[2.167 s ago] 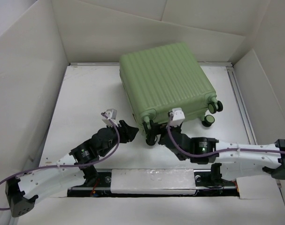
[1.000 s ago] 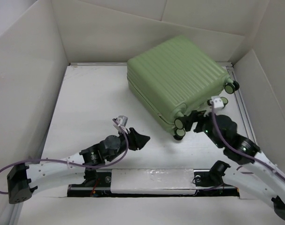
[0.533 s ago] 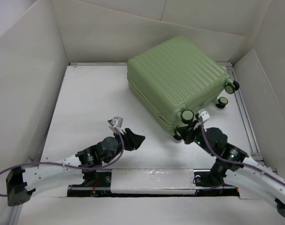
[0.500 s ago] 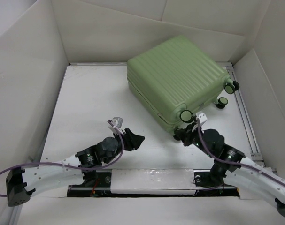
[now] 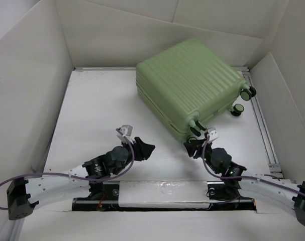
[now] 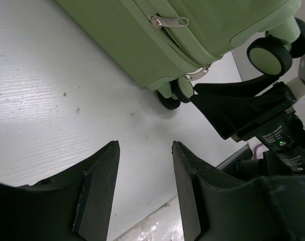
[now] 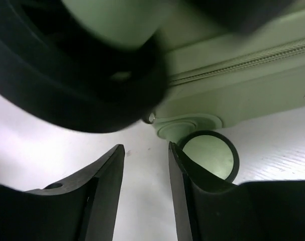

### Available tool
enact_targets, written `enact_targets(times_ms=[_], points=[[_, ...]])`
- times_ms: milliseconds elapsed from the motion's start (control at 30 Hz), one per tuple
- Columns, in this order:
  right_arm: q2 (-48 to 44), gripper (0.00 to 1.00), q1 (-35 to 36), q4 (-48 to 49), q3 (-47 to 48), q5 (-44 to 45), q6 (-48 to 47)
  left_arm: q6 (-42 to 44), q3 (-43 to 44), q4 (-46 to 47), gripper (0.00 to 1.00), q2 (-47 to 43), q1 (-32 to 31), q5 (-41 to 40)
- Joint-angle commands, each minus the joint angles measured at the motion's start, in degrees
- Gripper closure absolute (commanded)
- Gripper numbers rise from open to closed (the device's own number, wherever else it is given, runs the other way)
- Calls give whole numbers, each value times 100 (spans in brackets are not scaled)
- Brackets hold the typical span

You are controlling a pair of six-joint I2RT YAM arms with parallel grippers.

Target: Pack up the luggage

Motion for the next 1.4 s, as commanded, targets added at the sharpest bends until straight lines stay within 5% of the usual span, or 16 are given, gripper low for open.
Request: enact_targets(times_ms=[0, 100, 367, 533, 667, 867, 1067, 1367], points=[[560, 53, 151, 2004, -142, 731, -26, 140, 279, 523, 58, 331, -1, -73], [1148, 53, 151, 2558, -54, 856, -280, 350, 603, 779, 56, 814, -1, -20], [1889, 55, 398, 3182, 218, 1092, -343, 658, 2132, 744, 32, 2080, -1, 559], [2267, 72, 556, 3842, 218, 1645, -343, 772, 2608, 612, 31, 2494, 51, 630], [2749, 100, 819, 4315, 332, 2067, -395, 825, 2731, 673, 31, 2547, 306, 780], [3365, 100, 2328, 4520, 927, 3705, -334, 1149, 3626, 375, 30, 3223, 368, 674], [4498, 100, 3832, 2789, 2247, 4985, 290, 1282, 4427, 32, 32, 3988, 499, 796], [6203, 100, 3475, 3556, 3487, 4671, 624, 851, 3646, 392, 39, 3024, 1650, 2335]])
